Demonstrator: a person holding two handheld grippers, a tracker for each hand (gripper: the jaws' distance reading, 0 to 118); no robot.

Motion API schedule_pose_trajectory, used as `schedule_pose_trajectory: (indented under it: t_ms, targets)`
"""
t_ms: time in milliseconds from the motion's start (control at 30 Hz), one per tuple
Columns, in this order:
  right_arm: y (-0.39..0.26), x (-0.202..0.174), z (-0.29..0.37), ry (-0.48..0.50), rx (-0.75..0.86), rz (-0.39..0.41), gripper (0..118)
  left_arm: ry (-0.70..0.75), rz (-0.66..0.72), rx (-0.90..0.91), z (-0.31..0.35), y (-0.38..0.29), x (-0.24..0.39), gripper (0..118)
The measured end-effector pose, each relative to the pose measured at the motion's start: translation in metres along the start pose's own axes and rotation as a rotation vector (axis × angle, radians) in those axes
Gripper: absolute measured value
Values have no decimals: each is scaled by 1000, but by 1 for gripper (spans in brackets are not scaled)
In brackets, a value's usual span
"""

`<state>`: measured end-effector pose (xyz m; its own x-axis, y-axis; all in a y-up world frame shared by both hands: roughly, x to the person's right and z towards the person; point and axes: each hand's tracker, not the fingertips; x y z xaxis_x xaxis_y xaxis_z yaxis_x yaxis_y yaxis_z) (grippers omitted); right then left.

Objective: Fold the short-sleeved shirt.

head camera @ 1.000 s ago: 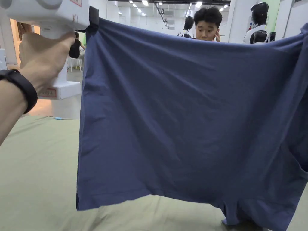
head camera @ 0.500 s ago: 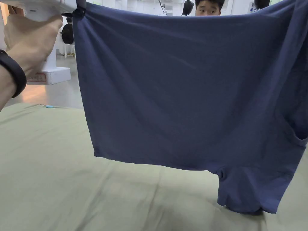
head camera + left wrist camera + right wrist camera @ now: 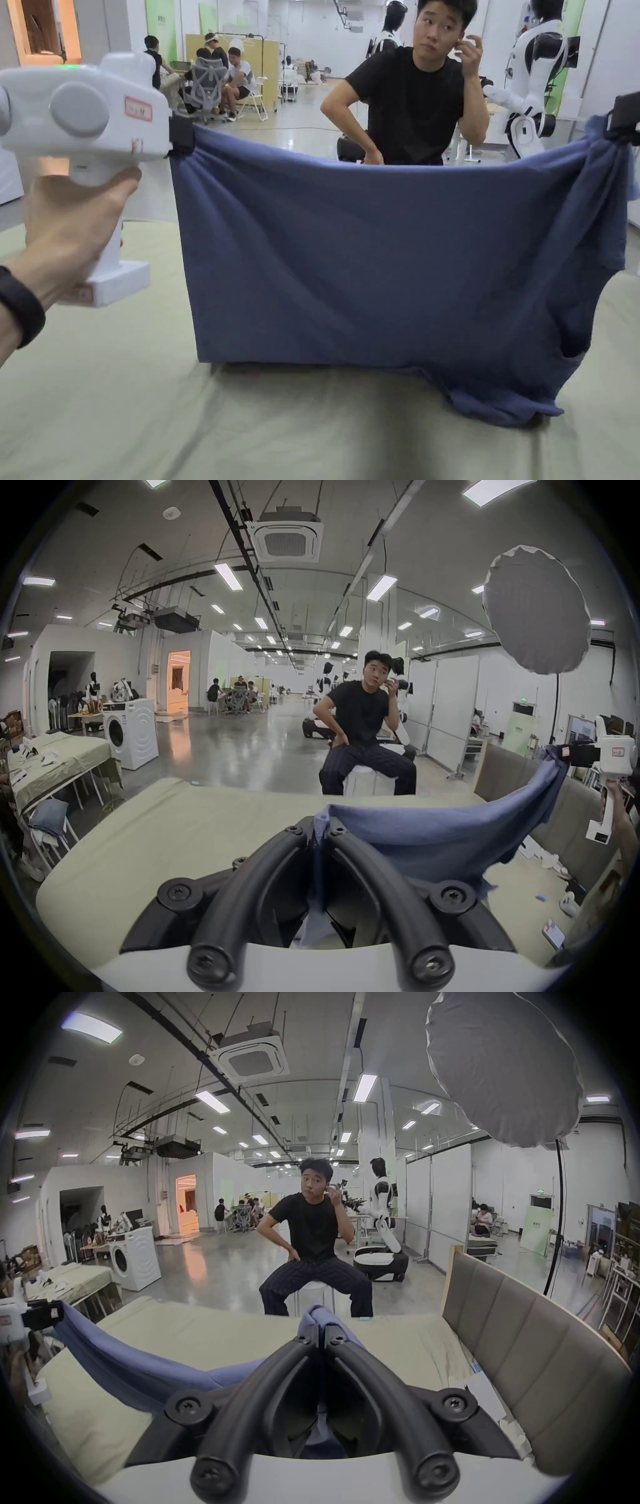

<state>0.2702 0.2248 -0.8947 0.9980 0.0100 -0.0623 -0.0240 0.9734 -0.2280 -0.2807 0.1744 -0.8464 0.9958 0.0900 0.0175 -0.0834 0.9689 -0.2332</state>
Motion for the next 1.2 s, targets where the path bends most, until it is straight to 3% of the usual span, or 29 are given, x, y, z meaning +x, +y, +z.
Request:
schedule_pose_trajectory:
  t_ms: [300,333,400,467,567,700,833,900,933,967,1000,1033,1067,1200]
  targets:
    - [-126,9,134,99,-70,19,3,-87,60,-130,117,-131,-13,5]
    - [-143,11,147,90,-80,5,3,-96,65,-117,132,-149,-16,5]
    - [-182,19,175,164,-106,-80,3,-106,89,-217,157,-183,-21,5]
    - [-224,19,204,148,-156,-117,3,-164,123,-253,180,-219,-27,5]
    - [-282,7,239,104,-243,-21,3,-125,113,-300,216,-265,-25,5]
    - [-342,7,255,118,-394,-150,3,-118,146,-414,236,-312,-20,5]
    - [-385,5,254,72,-494,-110,3,-106,137,-506,233,-339,-17,5]
    - [-399,5,251,53,-531,-128,4,-93,114,-531,227,-350,-22,6]
    - [-405,6,247,56,-576,-131,12,-80,112,-543,224,-352,-21,8]
    - [-408,10,242,50,-617,-117,31,-71,114,-555,221,-354,-21,20]
    - [-414,11,239,33,-640,-102,68,-19,105,-572,219,-357,-21,43]
    - [-418,12,237,24,-671,-87,87,-37,109,-561,220,-358,-24,57]
    - [-419,13,240,24,-653,-94,87,-22,108,-551,223,-359,-25,62]
    - [-409,32,254,-2,-570,-176,89,38,52,-463,246,-337,-20,63]
